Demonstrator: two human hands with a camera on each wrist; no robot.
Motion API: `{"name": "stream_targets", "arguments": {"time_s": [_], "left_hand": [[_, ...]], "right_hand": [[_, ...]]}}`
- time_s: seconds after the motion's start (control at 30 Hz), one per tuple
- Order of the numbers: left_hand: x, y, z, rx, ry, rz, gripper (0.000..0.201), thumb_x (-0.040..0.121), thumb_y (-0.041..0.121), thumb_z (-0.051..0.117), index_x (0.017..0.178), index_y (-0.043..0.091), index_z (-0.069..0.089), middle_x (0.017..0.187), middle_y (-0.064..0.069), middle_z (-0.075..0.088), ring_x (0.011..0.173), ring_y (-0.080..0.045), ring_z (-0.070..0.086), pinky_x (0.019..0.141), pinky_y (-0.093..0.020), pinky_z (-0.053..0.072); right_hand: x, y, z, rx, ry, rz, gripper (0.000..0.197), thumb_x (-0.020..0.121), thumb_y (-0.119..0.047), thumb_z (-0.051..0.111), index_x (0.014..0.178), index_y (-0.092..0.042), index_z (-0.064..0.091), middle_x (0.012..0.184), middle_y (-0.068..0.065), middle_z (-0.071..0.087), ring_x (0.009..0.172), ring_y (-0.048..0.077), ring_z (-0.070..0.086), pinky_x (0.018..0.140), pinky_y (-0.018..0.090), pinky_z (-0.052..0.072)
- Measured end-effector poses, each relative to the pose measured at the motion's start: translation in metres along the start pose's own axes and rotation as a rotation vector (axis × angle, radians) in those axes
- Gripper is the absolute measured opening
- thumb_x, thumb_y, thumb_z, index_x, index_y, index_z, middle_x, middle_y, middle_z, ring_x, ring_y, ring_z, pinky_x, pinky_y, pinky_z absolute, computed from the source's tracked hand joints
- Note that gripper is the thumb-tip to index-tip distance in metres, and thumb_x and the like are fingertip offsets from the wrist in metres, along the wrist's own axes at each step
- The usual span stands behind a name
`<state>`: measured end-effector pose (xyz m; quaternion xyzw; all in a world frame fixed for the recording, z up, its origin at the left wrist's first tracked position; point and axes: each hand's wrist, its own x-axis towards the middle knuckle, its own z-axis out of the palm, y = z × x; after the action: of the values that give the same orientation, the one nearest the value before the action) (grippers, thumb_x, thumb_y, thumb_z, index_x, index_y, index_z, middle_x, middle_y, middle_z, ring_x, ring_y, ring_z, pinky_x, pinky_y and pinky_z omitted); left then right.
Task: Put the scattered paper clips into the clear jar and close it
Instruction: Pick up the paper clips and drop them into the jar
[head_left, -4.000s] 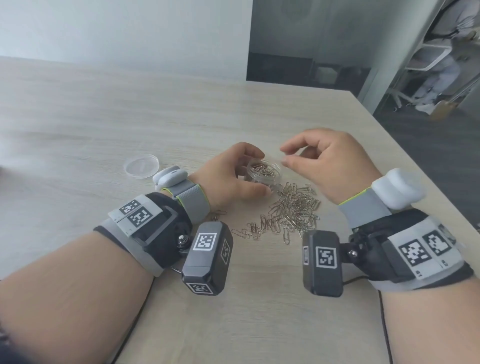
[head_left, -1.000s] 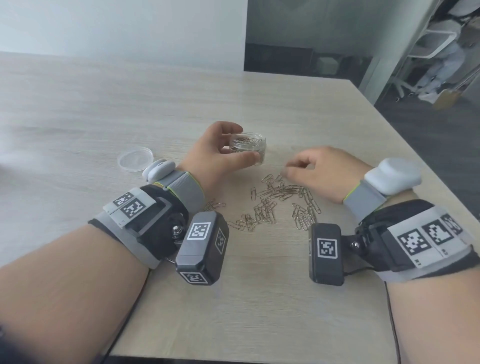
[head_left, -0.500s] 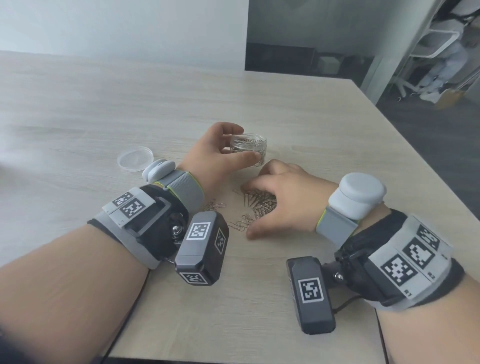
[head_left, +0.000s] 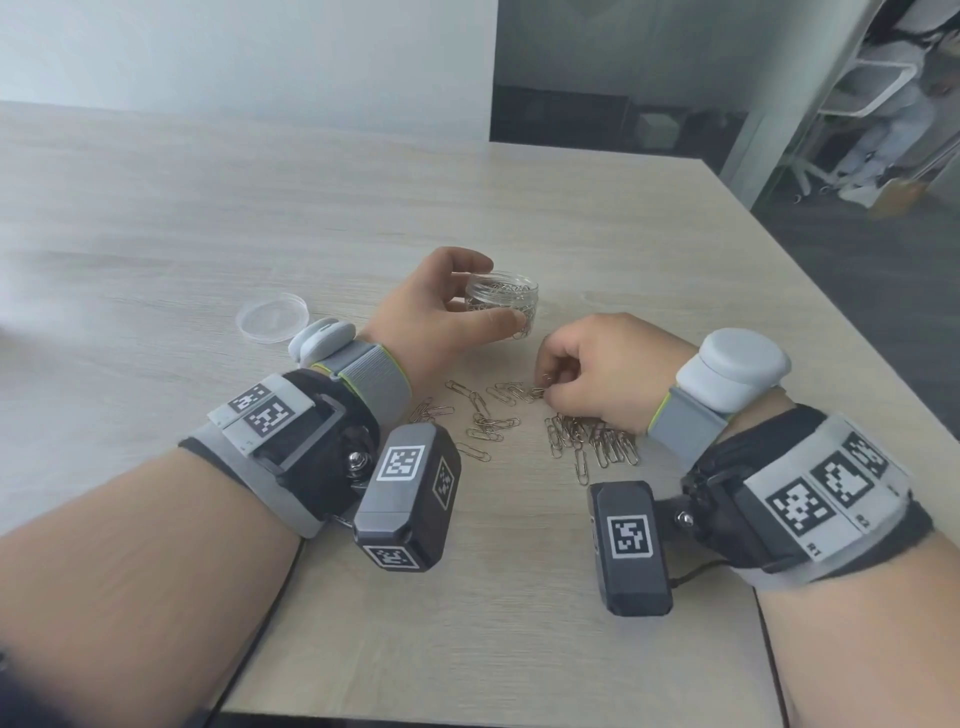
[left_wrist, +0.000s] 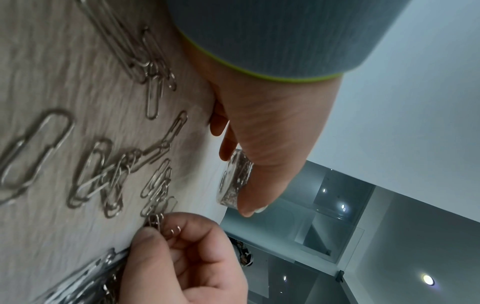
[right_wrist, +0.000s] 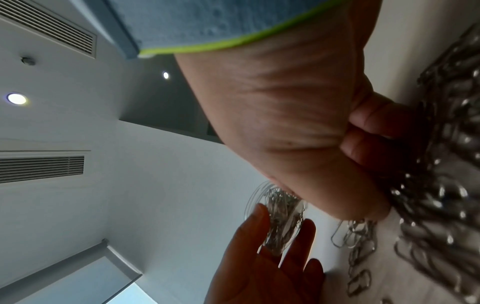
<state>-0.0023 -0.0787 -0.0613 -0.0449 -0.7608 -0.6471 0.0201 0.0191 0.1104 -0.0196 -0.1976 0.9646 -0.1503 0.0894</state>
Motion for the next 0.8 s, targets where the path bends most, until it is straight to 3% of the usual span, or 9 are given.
{"name": "stream_targets", "arguments": {"time_s": [0.17,0.3,0.43,0.53,0.6,0.7,0.8], "left_hand": [[-0.001,0.002,0.0,0.045,-0.019,0.005,0.067,0.052,0.049,0.086,0.113,0.039,0.061,0.119,0.003,0.075,0.104,-0.023,0.074,0.101,-0.053,0.057],[-0.003,0.004,-0.001,0.082,-0.053,0.016,0.067,0.052,0.052,0.084,0.113,0.043,0.059,0.12,0.008,0.074,0.095,-0.01,0.072,0.094,-0.041,0.059],[-0.006,0.004,0.0,0.161,-0.146,0.039,0.062,0.054,0.051,0.086,0.109,0.05,0.058,0.12,0.011,0.073,0.099,-0.011,0.069,0.093,-0.042,0.058],[-0.009,0.007,0.003,0.225,-0.224,0.061,0.062,0.052,0.051,0.084,0.107,0.051,0.057,0.118,0.012,0.072,0.101,-0.006,0.068,0.088,-0.035,0.054],[-0.01,0.007,0.004,0.239,-0.259,0.072,0.061,0.052,0.047,0.084,0.107,0.05,0.057,0.115,0.011,0.072,0.104,-0.009,0.07,0.092,-0.041,0.058],[-0.011,0.007,0.003,0.256,-0.278,0.084,0.062,0.053,0.048,0.085,0.109,0.049,0.058,0.117,0.009,0.072,0.106,-0.011,0.071,0.092,-0.043,0.059],[-0.011,0.007,0.003,0.247,-0.263,0.087,0.062,0.052,0.049,0.086,0.108,0.051,0.058,0.119,0.01,0.072,0.109,-0.013,0.07,0.097,-0.046,0.058]], "right_hand": [[0.002,0.02,-0.007,0.077,0.077,0.069,0.013,0.076,-0.02,0.07,0.074,-0.031,0.064,0.068,-0.012,0.063,0.062,0.006,0.058,0.058,0.02,0.04],[0.001,0.034,-0.015,0.237,0.322,0.086,0.012,0.077,-0.018,0.072,0.071,-0.027,0.065,0.066,-0.009,0.063,0.059,0.007,0.054,0.059,0.022,0.041],[-0.001,0.024,-0.015,0.467,0.542,-0.017,0.008,0.079,-0.017,0.074,0.076,-0.023,0.07,0.07,-0.004,0.067,0.06,0.006,0.053,0.063,0.022,0.045],[-0.001,0.013,-0.008,0.477,0.523,-0.065,0.005,0.079,-0.021,0.076,0.079,-0.024,0.072,0.062,-0.013,0.061,0.056,0.001,0.05,0.057,0.013,0.041],[0.001,0.01,-0.003,0.442,0.494,-0.076,0.004,0.078,-0.023,0.076,0.078,-0.024,0.073,0.058,-0.02,0.058,0.054,0.001,0.049,0.056,0.011,0.037],[0.003,0.009,0.003,0.399,0.427,-0.096,0.006,0.077,-0.028,0.077,0.082,-0.027,0.075,0.073,-0.013,0.062,0.059,-0.001,0.05,0.061,0.013,0.036],[0.002,0.012,0.0,0.436,0.464,-0.088,0.008,0.077,-0.032,0.077,0.084,-0.029,0.076,0.078,-0.008,0.064,0.057,0.003,0.048,0.061,0.019,0.039]]}}
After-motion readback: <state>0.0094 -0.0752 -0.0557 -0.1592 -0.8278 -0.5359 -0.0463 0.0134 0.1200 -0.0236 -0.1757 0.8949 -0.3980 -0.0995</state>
